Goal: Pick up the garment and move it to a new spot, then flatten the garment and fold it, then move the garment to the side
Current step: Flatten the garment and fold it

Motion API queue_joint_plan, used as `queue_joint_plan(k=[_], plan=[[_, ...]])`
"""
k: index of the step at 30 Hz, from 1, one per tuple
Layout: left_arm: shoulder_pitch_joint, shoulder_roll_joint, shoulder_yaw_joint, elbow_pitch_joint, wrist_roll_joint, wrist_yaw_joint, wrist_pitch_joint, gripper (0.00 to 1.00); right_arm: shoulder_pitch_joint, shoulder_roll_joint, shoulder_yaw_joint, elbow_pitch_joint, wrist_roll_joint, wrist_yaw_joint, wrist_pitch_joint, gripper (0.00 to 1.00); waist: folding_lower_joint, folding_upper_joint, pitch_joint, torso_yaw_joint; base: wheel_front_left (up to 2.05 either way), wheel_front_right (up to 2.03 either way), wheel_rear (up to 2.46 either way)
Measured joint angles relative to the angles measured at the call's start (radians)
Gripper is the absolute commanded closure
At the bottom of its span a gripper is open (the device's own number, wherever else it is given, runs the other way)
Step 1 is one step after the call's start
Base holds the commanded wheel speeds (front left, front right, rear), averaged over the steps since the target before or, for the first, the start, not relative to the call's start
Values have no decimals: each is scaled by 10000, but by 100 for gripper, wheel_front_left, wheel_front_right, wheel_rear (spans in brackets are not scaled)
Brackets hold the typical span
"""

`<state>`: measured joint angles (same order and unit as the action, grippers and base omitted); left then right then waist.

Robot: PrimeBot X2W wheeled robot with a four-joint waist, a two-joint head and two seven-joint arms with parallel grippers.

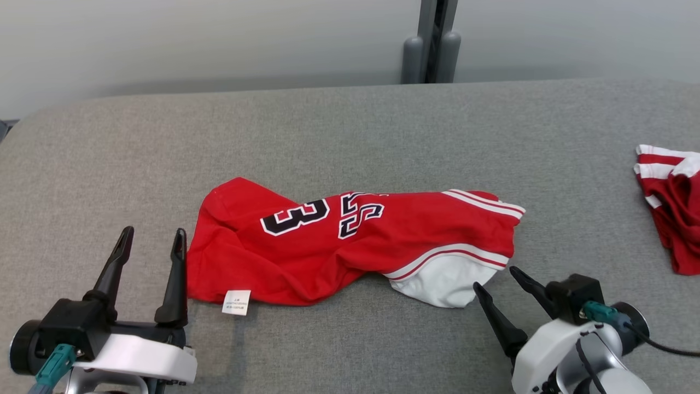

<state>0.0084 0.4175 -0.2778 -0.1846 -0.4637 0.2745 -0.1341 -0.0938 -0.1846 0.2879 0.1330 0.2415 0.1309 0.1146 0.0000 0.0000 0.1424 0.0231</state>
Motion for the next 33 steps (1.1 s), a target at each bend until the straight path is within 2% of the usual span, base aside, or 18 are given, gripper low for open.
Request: queue_joint_plan(k=[5,6,7,8,14,21,26,29,33], plan=[[-270,-153,-115,196,0,-50,-109,0,-803,-107,495,903,357,-2,-199,0,0,0,410,144,0,0,0],[-341,-173,-136,245,0,-52,-115,0,-921,-119,558,1020,447,-2,-265,53,0,0,471,172,0,0,0],[-387,-182,-136,278,0,-79,-142,0,-1019,-117,602,1072,558,-2,-336,93,0,0,524,193,0,0,0],[-403,-199,-144,322,-2,-94,-178,0,-1080,-128,665,1085,648,-2,-355,100,0,0,565,208,0,0,0],[-415,-238,-104,506,-48,-92,-324,0,-971,-445,767,351,1883,-2,40,100,0,0,577,111,0,0,0],[-416,-209,-27,502,-52,-33,-382,0,-303,-825,301,-2044,3526,-2,1603,100,0,0,564,-123,0,0,0],[-545,-222,-50,485,-52,-8,-422,0,-198,-612,-360,-3501,4289,-2,2382,100,0,0,669,-145,0,0,0],[-602,-251,-92,510,-50,-10,-437,0,-555,-385,-700,-3590,4729,-2,2644,100,0,0,753,-114,0,0,0],[-823,-286,-167,585,-48,-42,-472,0,-1543,-487,-1101,-2439,4890,-4,2604,100,0,0,896,-11,0,0,0]])
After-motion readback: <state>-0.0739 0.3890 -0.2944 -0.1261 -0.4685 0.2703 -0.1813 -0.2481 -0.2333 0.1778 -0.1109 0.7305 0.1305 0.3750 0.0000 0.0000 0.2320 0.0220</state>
